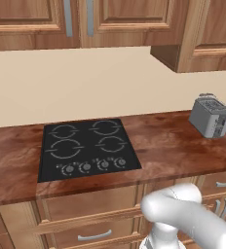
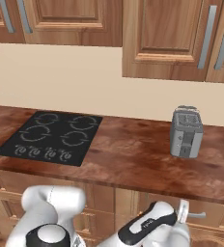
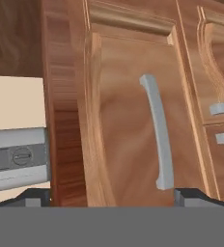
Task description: Take the tongs from the drawer on the right and place them on the dining counter next to the tray containing the hot dog.
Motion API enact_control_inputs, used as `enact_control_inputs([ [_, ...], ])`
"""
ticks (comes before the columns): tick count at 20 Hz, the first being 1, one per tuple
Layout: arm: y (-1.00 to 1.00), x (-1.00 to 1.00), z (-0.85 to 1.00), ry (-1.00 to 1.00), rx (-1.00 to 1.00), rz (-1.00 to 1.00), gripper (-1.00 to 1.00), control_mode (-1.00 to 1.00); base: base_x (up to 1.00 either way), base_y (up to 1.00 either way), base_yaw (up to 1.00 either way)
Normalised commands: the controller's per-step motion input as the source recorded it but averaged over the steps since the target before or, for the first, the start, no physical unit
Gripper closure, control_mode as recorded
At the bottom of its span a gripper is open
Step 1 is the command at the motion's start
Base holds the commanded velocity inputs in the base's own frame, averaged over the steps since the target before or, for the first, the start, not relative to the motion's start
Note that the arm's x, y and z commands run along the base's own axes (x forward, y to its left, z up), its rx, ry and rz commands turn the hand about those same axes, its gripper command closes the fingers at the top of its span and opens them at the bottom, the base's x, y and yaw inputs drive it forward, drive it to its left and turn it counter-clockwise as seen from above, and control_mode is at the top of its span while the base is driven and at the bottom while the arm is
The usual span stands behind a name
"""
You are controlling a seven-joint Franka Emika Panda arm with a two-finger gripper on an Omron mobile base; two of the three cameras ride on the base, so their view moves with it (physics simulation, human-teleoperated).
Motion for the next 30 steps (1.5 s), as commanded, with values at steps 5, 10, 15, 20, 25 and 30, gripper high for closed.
enact_control_inputs([
  [5, -0.40, 0.19, -0.46, -0.05, 0.15, 0.10, -1.00, -1.00, 0.00, 0.00, 0.00],
  [10, -0.27, 0.25, -0.38, -0.14, 0.22, 0.06, -1.00, -1.00, 0.00, 0.00, 0.00],
  [15, -0.03, 0.27, -0.34, -0.24, 0.11, 0.00, -1.00, -1.00, 0.00, 0.00, 0.00],
  [20, 0.00, 0.21, -0.31, -0.22, 0.00, 0.00, -1.00, -1.00, 0.00, 0.00, 0.00],
  [25, 0.00, 0.17, -0.33, -0.17, 0.00, 0.02, -1.00, -1.00, 0.00, 0.00, 0.00],
  [30, 0.00, 0.27, -0.32, -0.15, 0.00, 0.04, -1.00, -1.00, 0.00, 0.00, 0.00],
])
